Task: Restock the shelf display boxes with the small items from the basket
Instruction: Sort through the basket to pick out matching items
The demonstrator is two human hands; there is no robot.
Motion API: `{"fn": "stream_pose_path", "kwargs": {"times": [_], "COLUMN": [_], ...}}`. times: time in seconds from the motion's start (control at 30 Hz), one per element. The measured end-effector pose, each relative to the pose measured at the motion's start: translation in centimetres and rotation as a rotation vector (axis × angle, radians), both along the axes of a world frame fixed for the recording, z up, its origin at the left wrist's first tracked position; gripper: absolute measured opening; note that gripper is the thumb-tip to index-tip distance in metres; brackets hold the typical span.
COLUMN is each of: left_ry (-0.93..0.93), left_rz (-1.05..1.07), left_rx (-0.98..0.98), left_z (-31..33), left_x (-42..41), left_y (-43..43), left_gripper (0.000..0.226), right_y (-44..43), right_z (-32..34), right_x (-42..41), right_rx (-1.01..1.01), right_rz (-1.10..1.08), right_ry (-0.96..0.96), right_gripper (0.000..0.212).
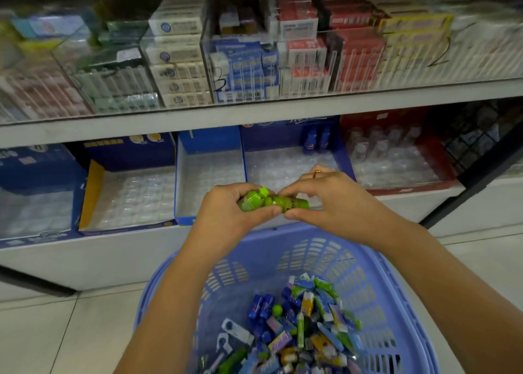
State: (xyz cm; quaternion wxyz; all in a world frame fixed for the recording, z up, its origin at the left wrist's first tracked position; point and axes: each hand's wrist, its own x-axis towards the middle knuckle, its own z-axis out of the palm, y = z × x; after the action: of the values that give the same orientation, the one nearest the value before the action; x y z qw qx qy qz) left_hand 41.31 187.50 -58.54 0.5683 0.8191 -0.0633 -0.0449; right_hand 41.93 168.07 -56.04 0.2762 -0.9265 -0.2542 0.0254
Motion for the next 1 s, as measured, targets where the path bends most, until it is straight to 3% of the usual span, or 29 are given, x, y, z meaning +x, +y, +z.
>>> {"fn": "stream_pose_path", "kwargs": {"times": [0.17, 0.23, 0.33, 0.5, 0.7, 1.0], "left_ry": [-0.098, -0.142, -0.152, -0.144, -0.134, -0.106], "left_rz": [0.171, 0.246, 0.183, 0.123, 0.119, 0.076], "left_rx": [0.007, 0.127, 0.290, 0.420, 0.413, 0.383], "left_z": [-0.7, -1.4, -2.7, -4.1, -4.2, -3.9], "left_x": [1.8, 2.0, 1.4, 1.0, 0.5, 0.9], "left_y": [-0.9, -1.0, -1.7, -2.4, -2.3, -2.1], "left_gripper": [0.008, 0.017, 0.024, 0.022, 0.021, 0.022], "right_y": [0.6, 0.9, 1.8, 4.7, 6.4, 7.0], "right_z": [-0.6, -1.1, -1.8, -4.0, -4.7, -2.9], "right_x": [2.9, 4.7, 8.3, 13.5, 15.2, 15.7], "right_rx": [0.057, 0.155, 0.319, 0.158, 0.128, -0.108], "right_rz": [-0.069, -0.180, -0.350, -0.406, -0.372, -0.276], "right_ry": [0.070, 0.053, 0.043, -0.028, -0.076, -0.015], "right_gripper": [0.033, 0.034, 0.026, 0.020, 0.028, 0.039]}}
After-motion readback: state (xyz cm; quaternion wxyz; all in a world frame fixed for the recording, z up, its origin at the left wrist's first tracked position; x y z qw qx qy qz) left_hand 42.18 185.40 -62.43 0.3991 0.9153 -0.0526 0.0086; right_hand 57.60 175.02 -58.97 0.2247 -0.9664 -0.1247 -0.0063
